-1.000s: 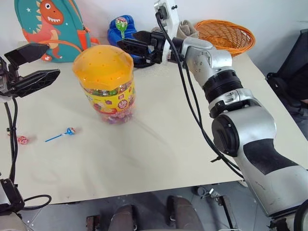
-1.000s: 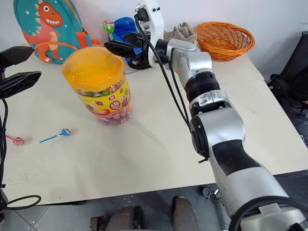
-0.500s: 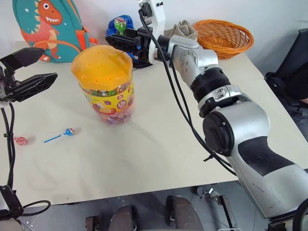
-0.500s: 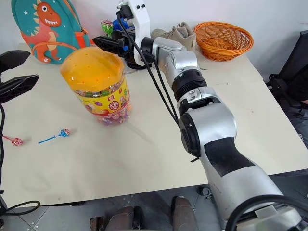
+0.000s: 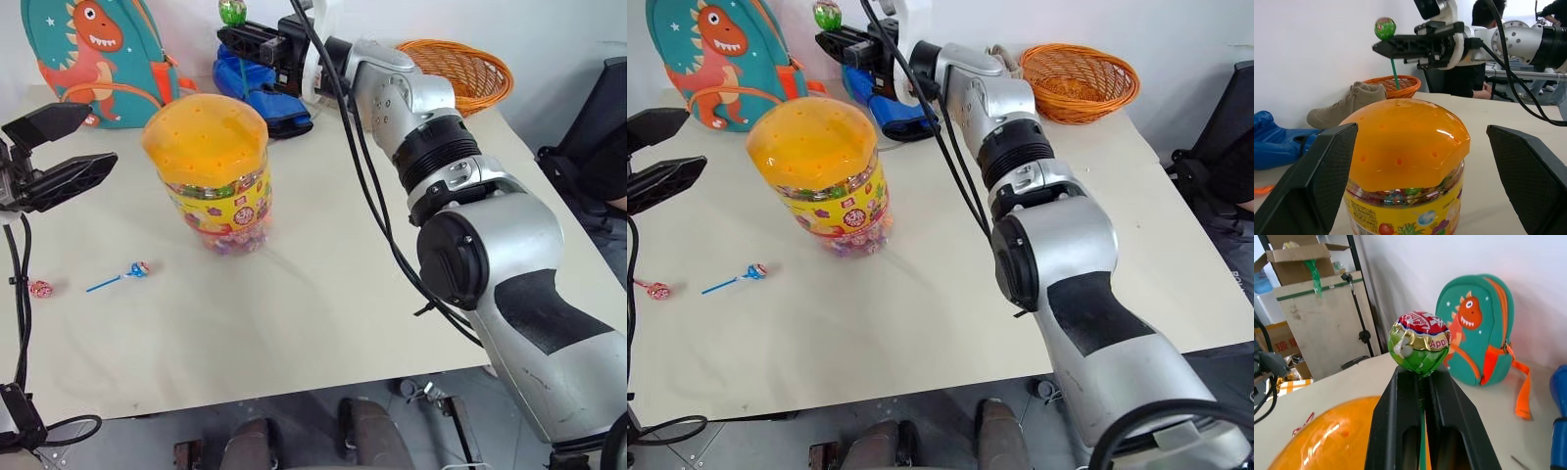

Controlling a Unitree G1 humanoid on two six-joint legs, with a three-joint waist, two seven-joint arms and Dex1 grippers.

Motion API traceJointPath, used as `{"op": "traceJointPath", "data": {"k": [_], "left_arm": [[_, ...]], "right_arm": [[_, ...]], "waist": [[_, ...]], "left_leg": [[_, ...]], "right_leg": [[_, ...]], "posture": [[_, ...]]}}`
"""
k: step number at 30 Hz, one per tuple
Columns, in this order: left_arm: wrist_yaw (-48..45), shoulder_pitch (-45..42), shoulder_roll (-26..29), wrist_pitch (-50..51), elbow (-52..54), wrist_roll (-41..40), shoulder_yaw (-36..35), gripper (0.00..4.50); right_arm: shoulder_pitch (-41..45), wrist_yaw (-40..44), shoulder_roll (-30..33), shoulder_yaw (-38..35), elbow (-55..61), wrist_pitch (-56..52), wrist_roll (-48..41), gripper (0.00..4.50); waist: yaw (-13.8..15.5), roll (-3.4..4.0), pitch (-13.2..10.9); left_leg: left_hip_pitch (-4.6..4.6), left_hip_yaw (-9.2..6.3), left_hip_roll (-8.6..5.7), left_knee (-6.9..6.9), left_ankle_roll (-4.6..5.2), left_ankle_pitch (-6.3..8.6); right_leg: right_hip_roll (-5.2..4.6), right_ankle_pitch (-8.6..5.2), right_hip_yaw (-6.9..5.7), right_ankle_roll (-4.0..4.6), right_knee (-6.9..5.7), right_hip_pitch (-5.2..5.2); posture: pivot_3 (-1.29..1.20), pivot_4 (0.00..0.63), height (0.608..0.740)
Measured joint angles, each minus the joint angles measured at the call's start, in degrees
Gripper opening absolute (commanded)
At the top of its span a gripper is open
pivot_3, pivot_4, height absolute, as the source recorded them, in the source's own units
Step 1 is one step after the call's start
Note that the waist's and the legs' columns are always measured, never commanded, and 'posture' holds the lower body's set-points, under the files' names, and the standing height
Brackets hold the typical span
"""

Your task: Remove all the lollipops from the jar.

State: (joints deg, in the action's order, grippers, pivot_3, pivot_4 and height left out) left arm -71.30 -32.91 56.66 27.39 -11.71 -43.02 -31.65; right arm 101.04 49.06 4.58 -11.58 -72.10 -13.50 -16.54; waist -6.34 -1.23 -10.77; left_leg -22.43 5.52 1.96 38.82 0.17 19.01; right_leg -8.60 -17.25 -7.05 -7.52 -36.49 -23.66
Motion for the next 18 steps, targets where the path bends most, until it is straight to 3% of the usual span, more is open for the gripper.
{"op": "traceJointPath", "data": {"k": [5,9,18], "left_arm": [[-2.79,0.30,0.00,-0.27,0.87,-0.65,0.14,4.50],[-3.05,2.22,-0.52,2.26,8.35,-3.53,1.20,4.50],[-2.21,5.48,-2.29,5.54,19.89,-4.85,10.00,4.50]], "right_arm": [[2.88,-1.45,3.91,-1.15,2.22,-1.05,-0.12,0.02],[1.00,0.27,9.11,0.07,10.23,-6.01,0.07,0.02],[-30.66,3.39,26.46,9.85,57.37,-38.71,-2.00,0.02]], "waist": [[0.16,0.00,0.00],[0.72,0.00,0.00],[3.32,0.06,-0.03]], "left_leg": [[-0.01,-0.05,-0.04,0.00,0.00,0.00],[-0.01,-0.14,-0.07,0.04,0.01,0.00],[-0.20,-0.05,-0.07,0.26,0.01,0.01]], "right_leg": [[-0.01,0.00,0.03,0.00,0.00,0.01],[-0.01,0.00,0.22,0.00,-0.03,0.05],[0.00,0.00,0.28,0.00,0.10,-0.04]], "posture": [[0.00,0.150,0.740],[0.00,0.150,0.740],[0.00,0.150,0.740]]}}
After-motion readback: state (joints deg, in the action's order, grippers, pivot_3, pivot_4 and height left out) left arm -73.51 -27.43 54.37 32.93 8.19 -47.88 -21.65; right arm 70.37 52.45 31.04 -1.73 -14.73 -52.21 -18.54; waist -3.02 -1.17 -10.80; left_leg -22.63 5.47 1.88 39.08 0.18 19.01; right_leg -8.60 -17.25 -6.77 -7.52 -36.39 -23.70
